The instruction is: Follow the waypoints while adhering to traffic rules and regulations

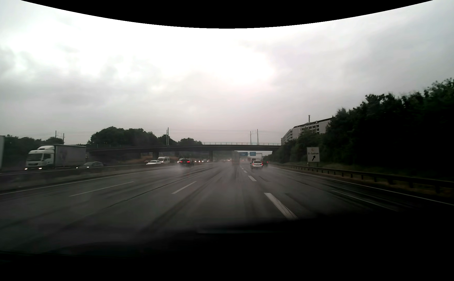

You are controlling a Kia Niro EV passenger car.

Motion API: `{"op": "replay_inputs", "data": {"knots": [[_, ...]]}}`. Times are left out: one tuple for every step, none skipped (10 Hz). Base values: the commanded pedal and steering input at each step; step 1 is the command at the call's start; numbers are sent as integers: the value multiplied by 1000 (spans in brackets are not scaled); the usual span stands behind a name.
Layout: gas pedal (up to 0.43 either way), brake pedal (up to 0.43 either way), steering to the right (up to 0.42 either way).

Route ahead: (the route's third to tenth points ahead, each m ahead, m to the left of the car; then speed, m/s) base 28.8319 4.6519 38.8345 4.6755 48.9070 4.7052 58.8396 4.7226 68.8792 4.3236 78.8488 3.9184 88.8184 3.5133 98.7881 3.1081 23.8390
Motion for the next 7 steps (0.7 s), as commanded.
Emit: {"op": "replay_inputs", "data": {"knots": [[130,0,-3],[130,0,-3],[130,0,-2],[130,0,-1],[130,0,-1],[130,0,0],[130,0,-1]]}}
